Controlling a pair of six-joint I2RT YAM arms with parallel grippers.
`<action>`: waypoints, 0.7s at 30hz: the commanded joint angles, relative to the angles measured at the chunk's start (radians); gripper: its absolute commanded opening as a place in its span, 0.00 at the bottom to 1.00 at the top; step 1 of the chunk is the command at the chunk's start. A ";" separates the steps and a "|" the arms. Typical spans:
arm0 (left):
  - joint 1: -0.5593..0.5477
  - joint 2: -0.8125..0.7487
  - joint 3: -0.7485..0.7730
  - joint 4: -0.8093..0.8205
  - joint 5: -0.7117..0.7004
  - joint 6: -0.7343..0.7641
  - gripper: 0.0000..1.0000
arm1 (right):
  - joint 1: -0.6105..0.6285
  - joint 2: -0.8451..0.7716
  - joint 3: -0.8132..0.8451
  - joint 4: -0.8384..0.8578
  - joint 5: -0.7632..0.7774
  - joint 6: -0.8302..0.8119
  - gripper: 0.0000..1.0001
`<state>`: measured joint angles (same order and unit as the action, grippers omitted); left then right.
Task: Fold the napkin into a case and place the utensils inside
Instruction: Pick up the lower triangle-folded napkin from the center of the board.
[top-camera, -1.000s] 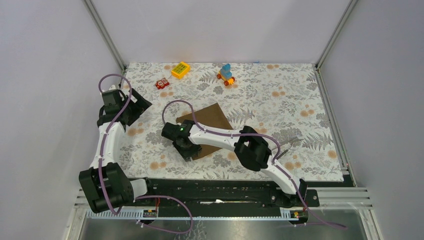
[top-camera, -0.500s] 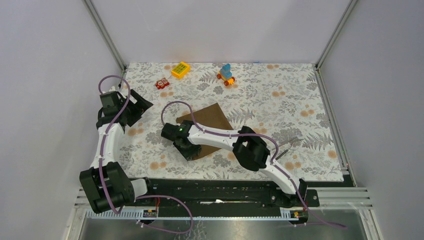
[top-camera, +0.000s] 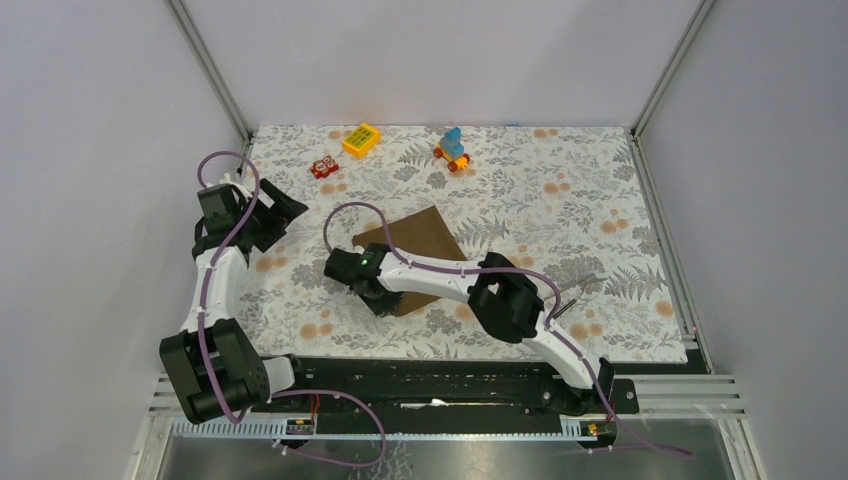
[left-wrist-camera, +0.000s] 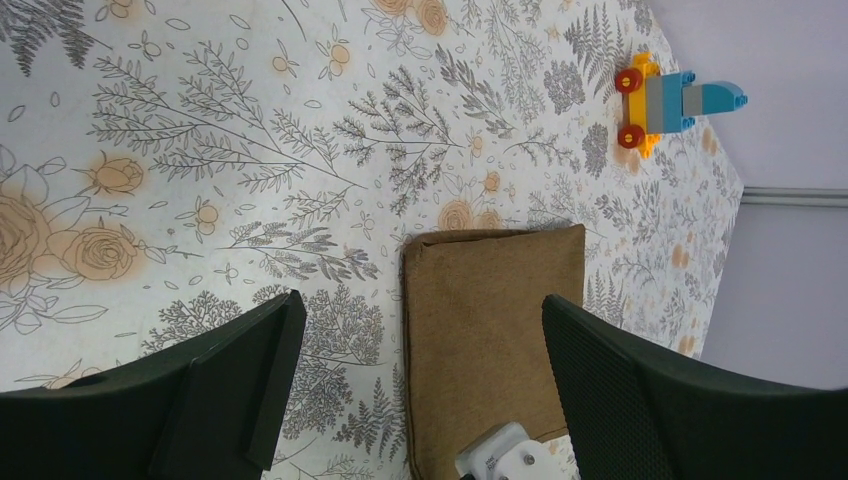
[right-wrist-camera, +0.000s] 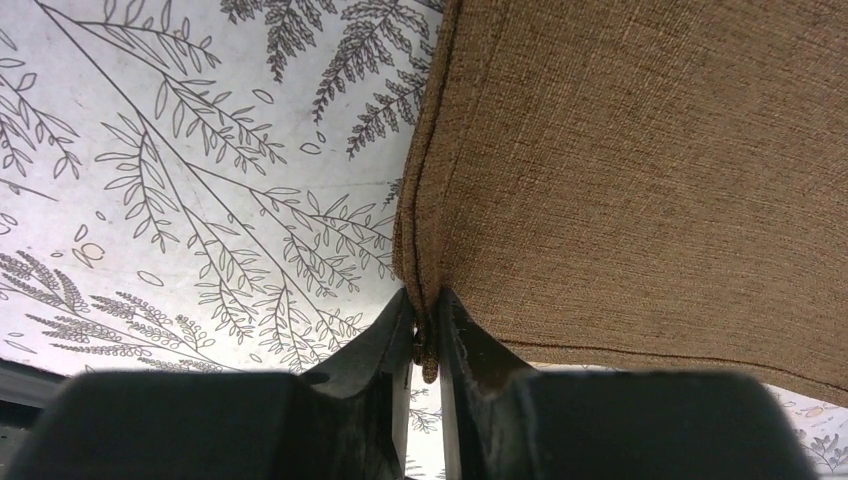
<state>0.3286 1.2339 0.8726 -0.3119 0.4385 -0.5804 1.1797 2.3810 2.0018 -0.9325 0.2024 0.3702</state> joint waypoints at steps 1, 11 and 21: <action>0.005 0.014 -0.012 0.068 0.050 0.009 0.94 | -0.006 0.087 -0.063 0.082 0.045 0.003 0.15; 0.004 0.040 -0.026 0.106 0.117 0.004 0.95 | -0.012 -0.006 -0.079 0.123 0.052 -0.006 0.00; -0.050 0.086 -0.030 0.114 0.147 0.009 0.96 | -0.017 -0.219 -0.268 0.318 0.033 0.000 0.00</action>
<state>0.3038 1.2888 0.8547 -0.2562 0.5381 -0.5800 1.1786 2.2555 1.7973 -0.7422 0.2081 0.3698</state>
